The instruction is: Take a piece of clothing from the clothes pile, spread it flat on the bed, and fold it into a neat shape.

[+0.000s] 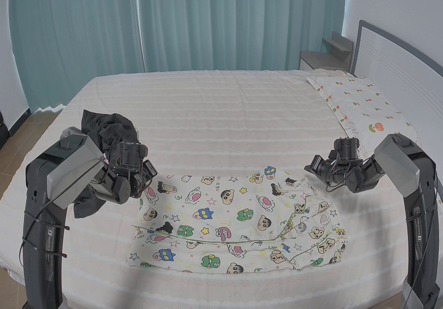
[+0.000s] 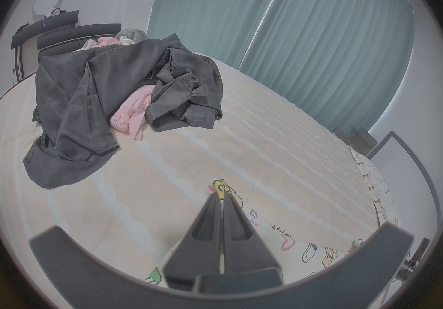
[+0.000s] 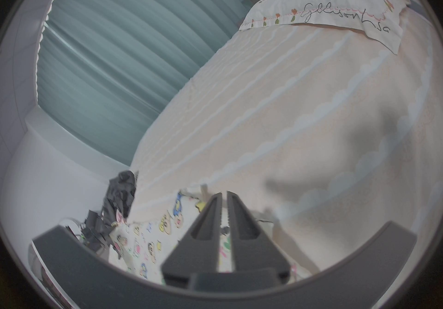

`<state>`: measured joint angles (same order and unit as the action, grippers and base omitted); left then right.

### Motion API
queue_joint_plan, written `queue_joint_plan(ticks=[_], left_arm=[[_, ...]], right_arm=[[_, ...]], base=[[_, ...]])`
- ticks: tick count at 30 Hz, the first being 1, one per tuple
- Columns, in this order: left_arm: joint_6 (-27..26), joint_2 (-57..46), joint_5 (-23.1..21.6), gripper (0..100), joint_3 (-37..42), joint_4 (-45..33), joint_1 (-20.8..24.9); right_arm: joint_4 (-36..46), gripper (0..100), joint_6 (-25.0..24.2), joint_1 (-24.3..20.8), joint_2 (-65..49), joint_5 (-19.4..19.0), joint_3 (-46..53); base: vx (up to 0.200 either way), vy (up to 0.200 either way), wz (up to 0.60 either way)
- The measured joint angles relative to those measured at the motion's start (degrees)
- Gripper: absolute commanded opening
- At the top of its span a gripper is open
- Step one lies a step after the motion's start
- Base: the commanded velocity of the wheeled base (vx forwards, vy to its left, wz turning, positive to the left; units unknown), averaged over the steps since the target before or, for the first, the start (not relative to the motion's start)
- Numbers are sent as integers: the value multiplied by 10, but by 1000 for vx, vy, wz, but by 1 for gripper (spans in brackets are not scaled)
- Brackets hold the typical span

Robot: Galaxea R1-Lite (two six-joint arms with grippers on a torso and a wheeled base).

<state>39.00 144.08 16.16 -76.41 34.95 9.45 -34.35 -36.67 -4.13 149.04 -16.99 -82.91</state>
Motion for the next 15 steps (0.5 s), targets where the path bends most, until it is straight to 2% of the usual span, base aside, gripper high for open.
queue_joint_plan(ticks=[14,15], left_arm=[[0,0,0,0,0,0,1],[0,0,0,0,0,0,1]], right_arm=[[9,100,8,-15,22,-1,-13],[10,0,8,-15,23,-1,-13]], base=[[0,0,0],[0,0,0]])
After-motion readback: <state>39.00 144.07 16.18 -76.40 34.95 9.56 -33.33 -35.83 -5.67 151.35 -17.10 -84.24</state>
